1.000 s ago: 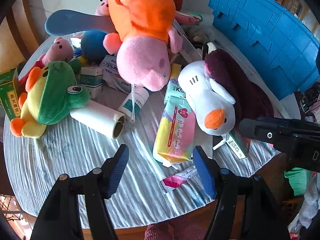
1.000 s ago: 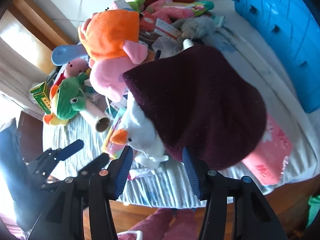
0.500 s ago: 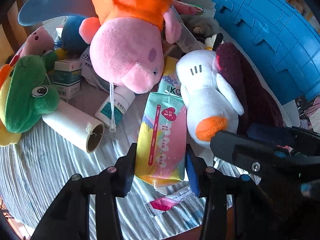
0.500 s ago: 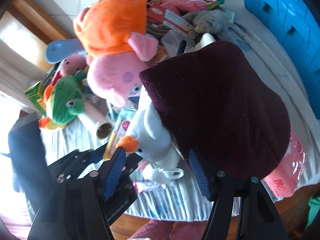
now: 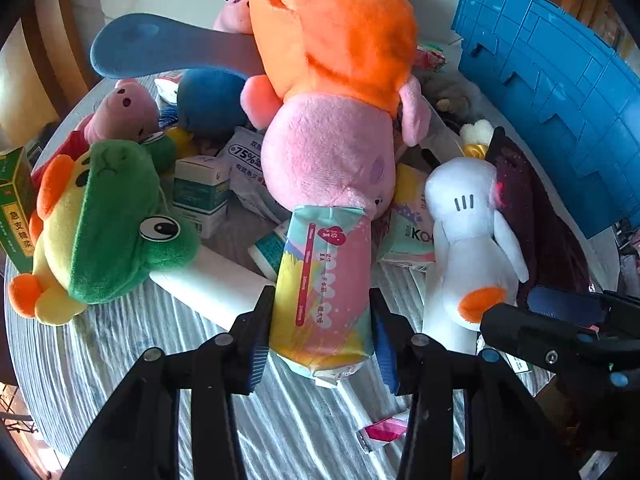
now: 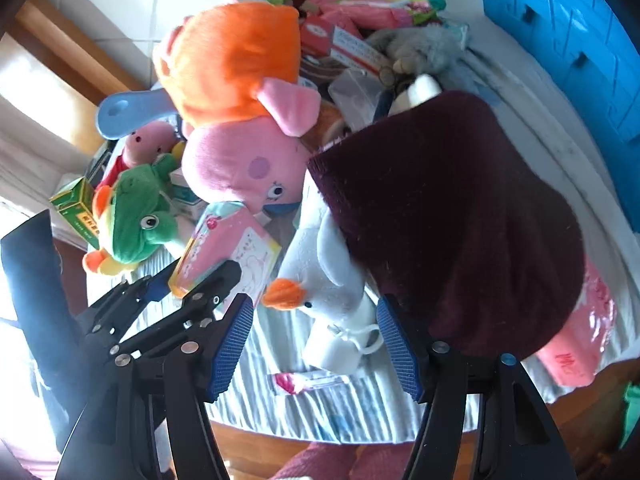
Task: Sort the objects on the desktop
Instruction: 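Lower the left tool to the pink tissue pack while the right tool reaches the white plush duck, then grasp the pink tissue pack with the left tool while the right tool grasps the white plush duck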
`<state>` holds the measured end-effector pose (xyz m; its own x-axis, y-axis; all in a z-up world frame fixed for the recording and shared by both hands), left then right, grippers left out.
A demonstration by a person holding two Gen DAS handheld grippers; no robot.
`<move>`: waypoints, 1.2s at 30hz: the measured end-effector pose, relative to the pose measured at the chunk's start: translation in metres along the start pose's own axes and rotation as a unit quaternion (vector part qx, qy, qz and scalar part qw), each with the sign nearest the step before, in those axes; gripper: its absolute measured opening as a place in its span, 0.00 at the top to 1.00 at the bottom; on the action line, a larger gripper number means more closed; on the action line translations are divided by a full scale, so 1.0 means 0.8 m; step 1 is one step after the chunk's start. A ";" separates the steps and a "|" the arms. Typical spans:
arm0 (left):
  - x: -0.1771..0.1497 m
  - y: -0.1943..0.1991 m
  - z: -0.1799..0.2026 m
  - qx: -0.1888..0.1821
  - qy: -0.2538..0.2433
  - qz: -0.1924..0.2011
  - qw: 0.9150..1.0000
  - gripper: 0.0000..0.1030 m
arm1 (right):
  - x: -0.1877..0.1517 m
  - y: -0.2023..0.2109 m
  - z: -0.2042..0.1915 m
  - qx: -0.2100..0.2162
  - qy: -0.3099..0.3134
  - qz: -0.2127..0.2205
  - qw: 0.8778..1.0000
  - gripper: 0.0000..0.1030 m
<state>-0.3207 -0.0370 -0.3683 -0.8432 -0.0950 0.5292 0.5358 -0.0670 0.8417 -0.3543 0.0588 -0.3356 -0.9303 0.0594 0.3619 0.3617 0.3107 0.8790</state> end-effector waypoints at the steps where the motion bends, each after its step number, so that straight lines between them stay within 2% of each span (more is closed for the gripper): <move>1: -0.003 -0.003 0.000 -0.009 0.006 -0.004 1.000 0.57 | -0.001 -0.007 0.004 -0.005 -0.008 -0.005 1.000 0.36; 8: -0.005 -0.021 0.013 -0.028 0.004 -0.019 0.999 0.57 | 0.011 -0.031 0.005 -0.006 -0.028 -0.008 1.000 0.32; 10: -0.002 -0.024 0.015 -0.030 0.002 -0.020 0.999 0.57 | 0.020 -0.036 0.010 -0.012 -0.038 0.001 0.999 0.24; 12: -0.001 -0.025 0.015 -0.030 -0.002 -0.020 0.999 0.57 | 0.027 -0.043 0.016 -0.019 -0.040 0.005 0.999 0.23; 14: -0.001 -0.026 0.015 -0.030 -0.010 -0.021 0.999 0.57 | 0.030 -0.046 0.020 -0.036 -0.025 0.006 0.999 0.29; 19: -0.004 -0.031 0.016 -0.026 -0.013 -0.028 0.999 0.57 | 0.026 -0.039 0.023 -0.043 0.002 0.007 0.999 0.43; 23: -0.005 -0.034 0.022 -0.015 -0.030 -0.025 0.999 0.57 | 0.017 -0.025 0.040 -0.062 0.016 0.002 0.998 0.44; 24: -0.005 -0.035 0.022 -0.015 -0.029 -0.025 0.999 0.57 | 0.017 -0.024 0.043 -0.061 0.016 0.000 0.998 0.41; 25: -0.005 -0.036 0.023 -0.017 -0.026 -0.026 0.999 0.57 | 0.019 -0.024 0.044 -0.059 0.016 0.001 0.998 0.39; 33: -0.006 -0.045 0.022 -0.007 -0.018 -0.030 0.999 0.57 | 0.027 -0.046 0.033 -0.083 0.060 0.014 0.995 0.37; 35: -0.008 -0.040 0.023 -0.012 -0.011 -0.028 0.999 0.58 | 0.029 -0.047 0.037 -0.096 0.063 0.017 0.993 0.43; 36: -0.008 -0.035 0.025 -0.016 -0.009 -0.025 1.000 0.58 | 0.030 -0.044 0.037 -0.094 0.065 0.018 0.993 0.50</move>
<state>-0.3316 -0.0148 -0.3930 -0.8690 -0.0735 0.4893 0.4946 -0.1025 0.8630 -0.3909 0.0771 -0.3672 -0.9051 -0.0595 0.4210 0.4114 0.1282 0.9024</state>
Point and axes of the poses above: each gripper's, at about its wrist camera, not at the fingertips, and y roughly against the way its jaws point, z to its right, x to its top, the point moved 10 cm from there along -y, roughly the way its jaws point, and after that the axes turned 6 degrees about z, right-handed, at the moved point
